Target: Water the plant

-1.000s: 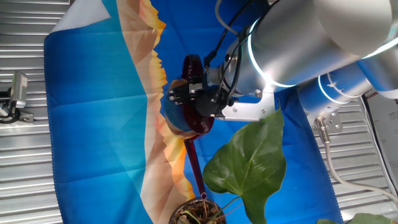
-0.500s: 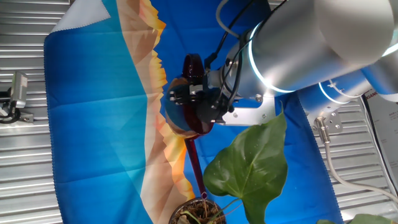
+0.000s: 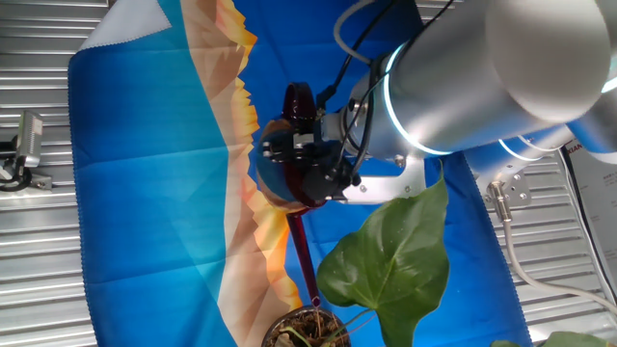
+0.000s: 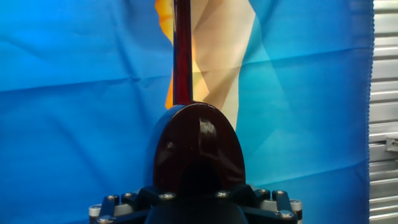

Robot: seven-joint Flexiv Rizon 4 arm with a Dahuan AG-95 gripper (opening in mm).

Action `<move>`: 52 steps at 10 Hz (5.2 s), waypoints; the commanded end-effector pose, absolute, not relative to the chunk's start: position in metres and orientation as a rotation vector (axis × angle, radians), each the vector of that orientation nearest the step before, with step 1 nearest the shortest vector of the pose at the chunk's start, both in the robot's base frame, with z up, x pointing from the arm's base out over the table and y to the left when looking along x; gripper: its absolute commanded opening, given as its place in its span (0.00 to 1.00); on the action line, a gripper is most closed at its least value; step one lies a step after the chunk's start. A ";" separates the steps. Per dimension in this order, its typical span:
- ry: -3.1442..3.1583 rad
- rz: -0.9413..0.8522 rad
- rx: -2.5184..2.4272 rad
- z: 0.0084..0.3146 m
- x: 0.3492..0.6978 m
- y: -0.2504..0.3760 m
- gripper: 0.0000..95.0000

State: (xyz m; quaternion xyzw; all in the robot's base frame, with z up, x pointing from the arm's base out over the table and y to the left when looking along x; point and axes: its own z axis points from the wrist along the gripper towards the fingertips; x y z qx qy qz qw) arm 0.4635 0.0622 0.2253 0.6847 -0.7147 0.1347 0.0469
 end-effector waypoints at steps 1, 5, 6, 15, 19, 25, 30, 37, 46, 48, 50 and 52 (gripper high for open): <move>-2.177 0.412 2.084 0.225 0.465 0.062 0.00; -2.163 0.415 2.074 0.227 0.465 0.062 0.00; -2.160 0.415 2.073 0.227 0.465 0.063 0.00; -2.160 0.419 2.042 0.228 0.465 0.071 0.00; -2.156 0.433 2.026 0.227 0.465 0.074 0.00; -2.144 0.451 2.008 0.227 0.465 0.079 0.00; -2.130 0.477 1.975 0.231 0.464 0.080 0.00; -2.086 0.506 1.950 0.235 0.463 0.081 0.00; -2.042 0.542 1.921 0.239 0.462 0.082 0.00; -2.026 0.553 1.909 0.241 0.461 0.082 0.00; -2.019 0.559 1.902 0.241 0.461 0.082 0.00; -2.013 0.564 1.897 0.241 0.461 0.082 0.00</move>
